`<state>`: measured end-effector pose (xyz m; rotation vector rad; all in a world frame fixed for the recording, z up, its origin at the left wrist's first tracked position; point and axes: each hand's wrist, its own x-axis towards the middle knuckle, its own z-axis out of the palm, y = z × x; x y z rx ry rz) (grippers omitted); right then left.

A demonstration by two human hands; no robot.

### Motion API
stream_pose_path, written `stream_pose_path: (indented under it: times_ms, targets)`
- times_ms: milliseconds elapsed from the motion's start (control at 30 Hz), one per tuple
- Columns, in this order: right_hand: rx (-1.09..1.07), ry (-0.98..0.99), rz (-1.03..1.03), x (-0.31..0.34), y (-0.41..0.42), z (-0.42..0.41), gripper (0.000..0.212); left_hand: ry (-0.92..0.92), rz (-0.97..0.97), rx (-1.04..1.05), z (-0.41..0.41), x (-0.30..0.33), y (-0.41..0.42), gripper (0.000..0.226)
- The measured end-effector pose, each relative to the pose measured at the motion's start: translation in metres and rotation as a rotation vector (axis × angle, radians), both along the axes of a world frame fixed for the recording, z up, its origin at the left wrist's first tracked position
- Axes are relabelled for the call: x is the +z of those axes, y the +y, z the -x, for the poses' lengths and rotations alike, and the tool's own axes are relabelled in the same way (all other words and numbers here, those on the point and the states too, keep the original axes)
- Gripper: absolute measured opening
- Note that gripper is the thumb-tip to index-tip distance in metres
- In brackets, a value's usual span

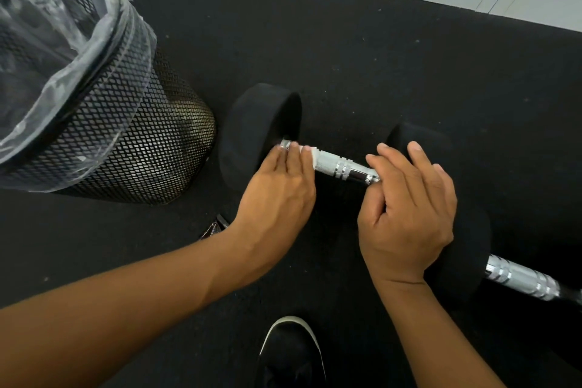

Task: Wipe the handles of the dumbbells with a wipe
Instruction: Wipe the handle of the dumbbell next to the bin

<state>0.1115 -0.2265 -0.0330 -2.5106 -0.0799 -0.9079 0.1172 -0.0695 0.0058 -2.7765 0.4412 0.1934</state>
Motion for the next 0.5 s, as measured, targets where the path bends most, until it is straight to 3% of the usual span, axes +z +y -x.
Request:
stream_pose_path:
  times_ms: [67, 133, 200, 333, 500]
  targets:
    - [0.006, 0.002, -0.018, 0.001, 0.0, 0.0, 0.034, 0.064, 0.125, 0.065, 0.009, 0.011, 0.0, 0.057]
    - [0.018, 0.016, -0.041, 0.001, 0.0, -0.001, 0.031, 0.123, 0.396, 0.21, 0.014, 0.022, 0.004, 0.03]
    - [0.029, 0.044, -0.069, 0.003, 0.0, 0.0, 0.029, 0.156, 0.69, 0.411, 0.015, 0.034, 0.006, 0.02]
    - [0.089, 0.158, -0.179, 0.018, -0.001, 0.01, 0.03, 0.195, 1.054, 0.653, 0.016, 0.04, 0.013, 0.014]
    - [0.286, 0.239, -0.456, 0.037, 0.019, 0.055, 0.044, 0.3, 1.444, 0.792, 0.02, 0.042, 0.02, 0.029]
